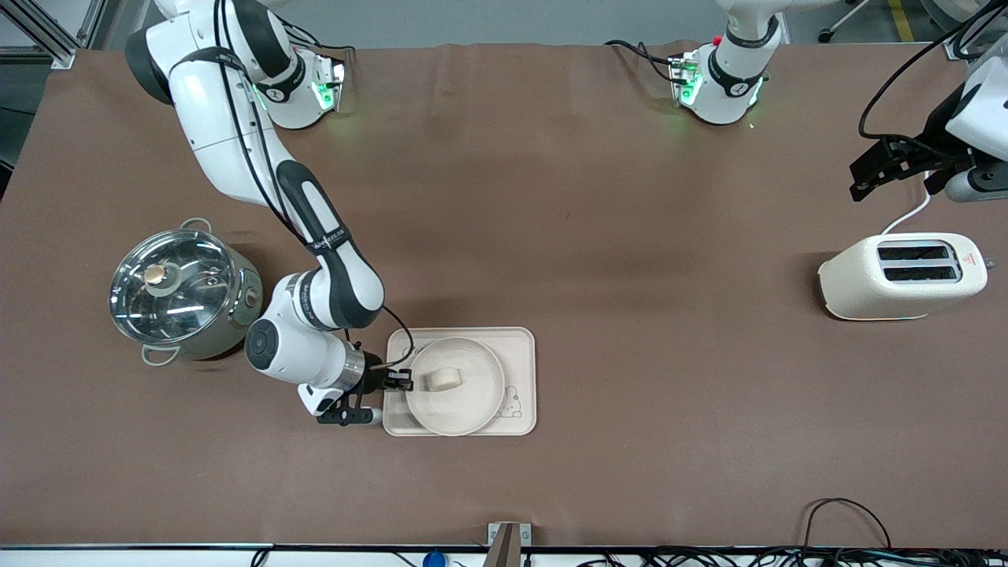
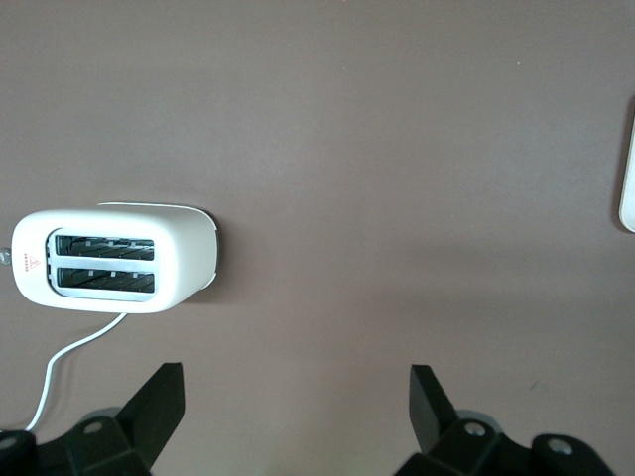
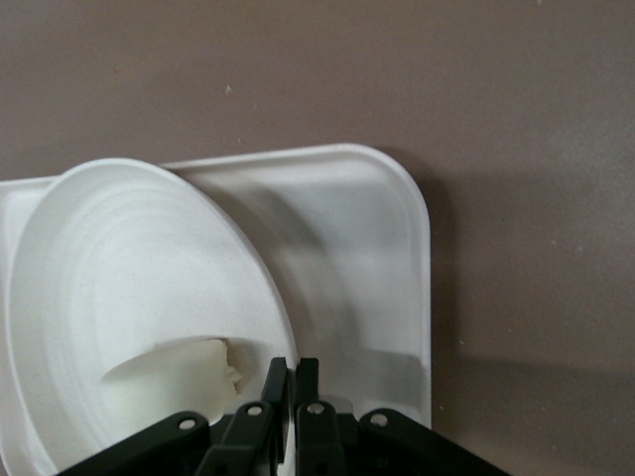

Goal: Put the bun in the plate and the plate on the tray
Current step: 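Carry the plate with the right gripper and lower it onto the tray, then open the right gripper and withdraw it from the plate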

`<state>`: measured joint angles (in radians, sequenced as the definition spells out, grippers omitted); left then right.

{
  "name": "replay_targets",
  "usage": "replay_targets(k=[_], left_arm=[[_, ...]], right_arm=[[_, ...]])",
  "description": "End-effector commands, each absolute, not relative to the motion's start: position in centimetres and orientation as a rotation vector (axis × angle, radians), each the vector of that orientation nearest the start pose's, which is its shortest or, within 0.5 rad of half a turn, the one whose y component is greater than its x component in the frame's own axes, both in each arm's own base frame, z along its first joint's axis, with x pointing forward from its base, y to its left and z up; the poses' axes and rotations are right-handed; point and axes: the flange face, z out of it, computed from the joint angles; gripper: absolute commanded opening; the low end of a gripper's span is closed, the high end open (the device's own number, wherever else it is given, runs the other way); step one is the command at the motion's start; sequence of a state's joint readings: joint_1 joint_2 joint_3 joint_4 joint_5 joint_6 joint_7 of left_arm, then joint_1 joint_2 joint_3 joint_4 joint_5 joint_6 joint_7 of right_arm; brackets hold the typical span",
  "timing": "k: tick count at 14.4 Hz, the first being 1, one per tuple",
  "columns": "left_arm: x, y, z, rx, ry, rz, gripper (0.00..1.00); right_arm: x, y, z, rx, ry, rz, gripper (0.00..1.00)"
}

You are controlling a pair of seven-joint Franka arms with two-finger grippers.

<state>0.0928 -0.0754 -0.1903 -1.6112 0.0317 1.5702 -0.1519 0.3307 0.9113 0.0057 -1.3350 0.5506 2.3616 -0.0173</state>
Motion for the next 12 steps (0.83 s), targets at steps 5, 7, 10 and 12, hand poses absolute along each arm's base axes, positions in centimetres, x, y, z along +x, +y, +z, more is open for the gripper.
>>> replay_targets(k=[5, 7, 10, 12], left_arm=[[52.6, -5.5, 65.2, -3.118, -0.054, -0.074, 1.00], [52.6, -5.7, 65.2, -3.118, -0.049, -0.074, 1.00], [52.6, -5.9, 65.2, -3.117, -0.044, -0.069, 1.00], [52.6, -5.9, 65.2, -3.117, -0.044, -0.069, 1.00]], right_arm=[[71.5, 25.0, 23.1, -2.629, 0.032, 0.009, 1.00], [71.6, 24.2, 25.6, -2.623, 0.023, 0.028, 1.00], [71.3, 20.8, 30.8, -2.660, -0.012, 0.089, 1.00], [70.9, 18.1, 35.7, -2.730, -0.055, 0.098, 1.00]])
